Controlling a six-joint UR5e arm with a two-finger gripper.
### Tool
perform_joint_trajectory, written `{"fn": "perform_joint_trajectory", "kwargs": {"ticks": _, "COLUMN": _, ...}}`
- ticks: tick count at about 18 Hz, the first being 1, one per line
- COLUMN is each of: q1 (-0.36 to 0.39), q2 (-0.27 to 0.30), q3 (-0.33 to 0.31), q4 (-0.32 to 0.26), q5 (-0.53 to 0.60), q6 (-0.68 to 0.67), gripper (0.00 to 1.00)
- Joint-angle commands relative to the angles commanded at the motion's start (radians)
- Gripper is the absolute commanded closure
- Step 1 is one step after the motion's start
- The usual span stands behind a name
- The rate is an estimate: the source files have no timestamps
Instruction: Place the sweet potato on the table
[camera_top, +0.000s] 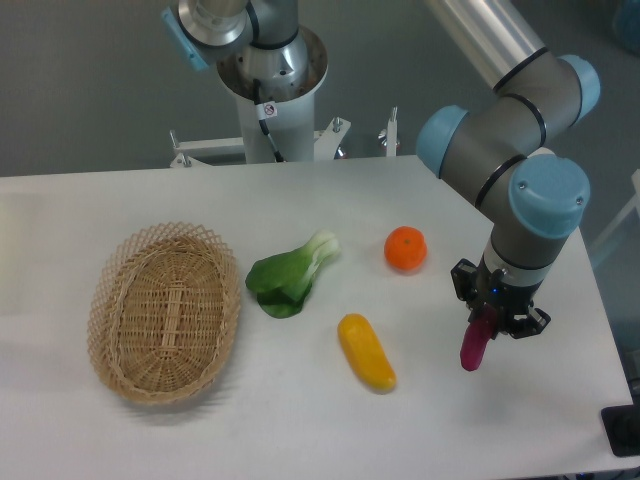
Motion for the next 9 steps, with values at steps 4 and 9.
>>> {"fn": "perform_joint_trajectory", "kwargs": {"ticks": 4, "q1": 0.0, "q2": 0.0, "q3": 0.0, "q4": 0.002, "q5": 0.005, "q6": 0.0, "gripper": 0.69}}
{"fn": "perform_joint_trajectory", "kwargs": {"ticks": 9, "q1": -0.005, "q2": -0.002, "q3": 0.002, "q4": 0.002, "q5": 0.014, "q6": -0.003, "gripper": 0.69}}
